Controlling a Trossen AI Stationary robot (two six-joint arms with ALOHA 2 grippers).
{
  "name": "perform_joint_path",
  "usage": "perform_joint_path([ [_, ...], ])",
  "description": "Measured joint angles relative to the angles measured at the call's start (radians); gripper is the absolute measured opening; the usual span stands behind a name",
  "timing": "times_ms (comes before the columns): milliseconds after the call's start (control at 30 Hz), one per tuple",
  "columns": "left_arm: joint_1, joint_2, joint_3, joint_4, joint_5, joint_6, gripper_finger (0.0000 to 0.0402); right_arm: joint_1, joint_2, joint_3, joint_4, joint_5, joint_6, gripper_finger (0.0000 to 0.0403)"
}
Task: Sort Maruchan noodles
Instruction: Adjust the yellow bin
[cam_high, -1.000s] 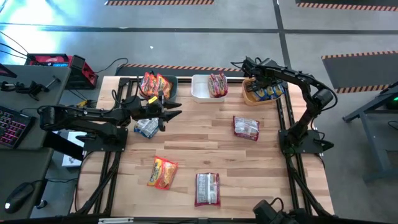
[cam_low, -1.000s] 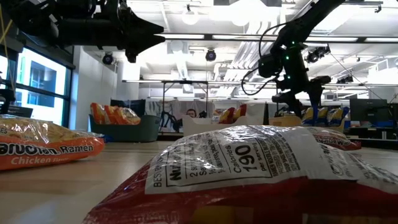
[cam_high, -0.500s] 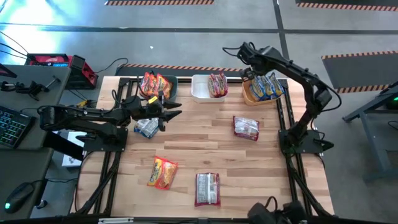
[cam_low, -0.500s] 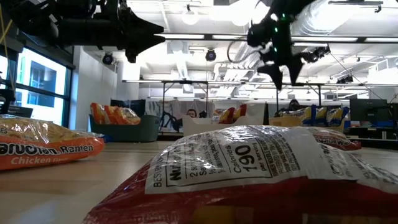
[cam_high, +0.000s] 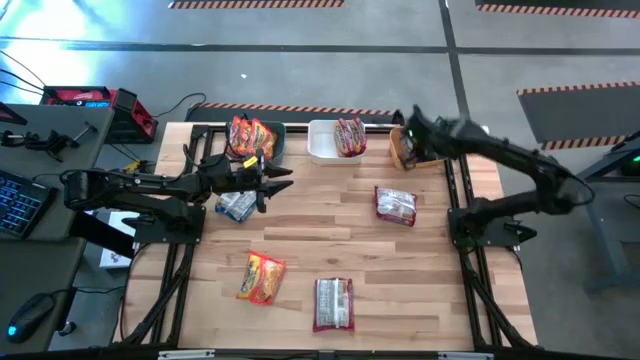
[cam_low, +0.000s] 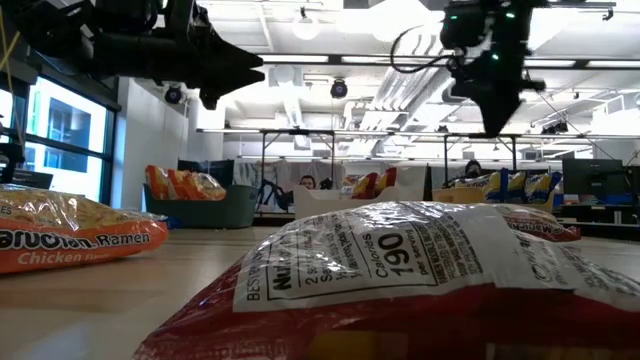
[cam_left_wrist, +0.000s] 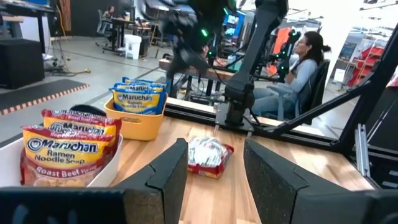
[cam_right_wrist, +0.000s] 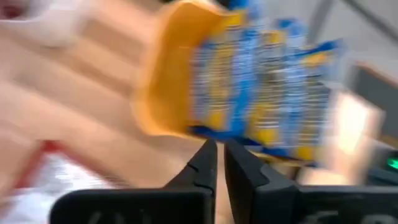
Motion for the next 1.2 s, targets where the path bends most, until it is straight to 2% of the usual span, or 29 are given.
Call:
perform_joint_path([
  [133, 0.000, 0.000, 0.000, 0.003, 0.000, 0.017, 0.0144, 0.052, -0.113, -0.236, 0.151, -0.086, 0.071, 0.0032],
  [400, 0.000, 0.000, 0.000, 0.040, -0.005, 0.054, 0.0144, 0.039, -0.141, -0.502, 0.224, -0.053, 0.188, 0.0004],
  [567, 0.000, 0.000, 0.000, 0.040, -0.008, 0.068, 0.0144, -0.008, -0.126, -0.513, 0.317, 0.006, 0.196, 0.0002],
  [1033, 0.000, 0.000, 0.000, 0.039, -0.008, 0.061, 0.0144, -0.107, 0.064, -0.513, 0.430, 0.016, 0.072, 0.0000],
  [1200, 0.000, 0.000, 0.000, 0.038, -0.008, 0.061, 0.0144, -0.126, 0.126, -0.513, 0.527, 0.036, 0.039, 0.0000],
])
